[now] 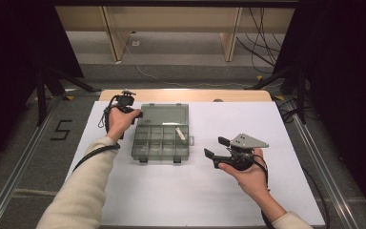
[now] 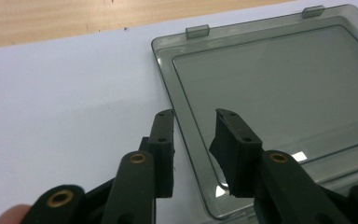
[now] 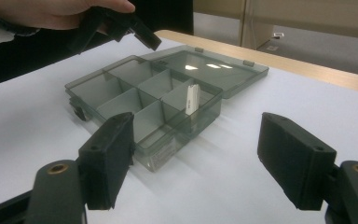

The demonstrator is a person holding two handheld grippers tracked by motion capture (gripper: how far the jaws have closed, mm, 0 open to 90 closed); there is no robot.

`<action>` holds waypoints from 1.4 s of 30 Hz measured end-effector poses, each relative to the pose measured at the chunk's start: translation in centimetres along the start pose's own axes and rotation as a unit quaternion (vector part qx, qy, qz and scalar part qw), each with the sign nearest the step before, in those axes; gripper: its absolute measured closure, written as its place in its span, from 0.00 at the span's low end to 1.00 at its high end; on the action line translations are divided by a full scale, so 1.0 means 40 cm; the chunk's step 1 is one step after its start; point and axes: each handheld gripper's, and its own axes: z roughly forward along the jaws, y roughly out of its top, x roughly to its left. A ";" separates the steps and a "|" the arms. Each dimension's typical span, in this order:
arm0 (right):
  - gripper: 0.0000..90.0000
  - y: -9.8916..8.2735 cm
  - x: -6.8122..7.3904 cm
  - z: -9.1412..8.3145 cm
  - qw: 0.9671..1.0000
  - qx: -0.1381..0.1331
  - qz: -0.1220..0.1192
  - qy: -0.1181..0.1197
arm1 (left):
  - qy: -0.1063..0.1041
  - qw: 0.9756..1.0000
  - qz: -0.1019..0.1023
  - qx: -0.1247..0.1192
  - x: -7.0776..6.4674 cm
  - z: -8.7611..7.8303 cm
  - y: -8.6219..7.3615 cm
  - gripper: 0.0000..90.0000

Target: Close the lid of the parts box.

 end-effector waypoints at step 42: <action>0.33 0.039 -0.032 0.060 1.000 0.016 -0.001 -0.023 | 0.007 0.993 -0.110 -0.042 0.003 0.017 -0.020 0.99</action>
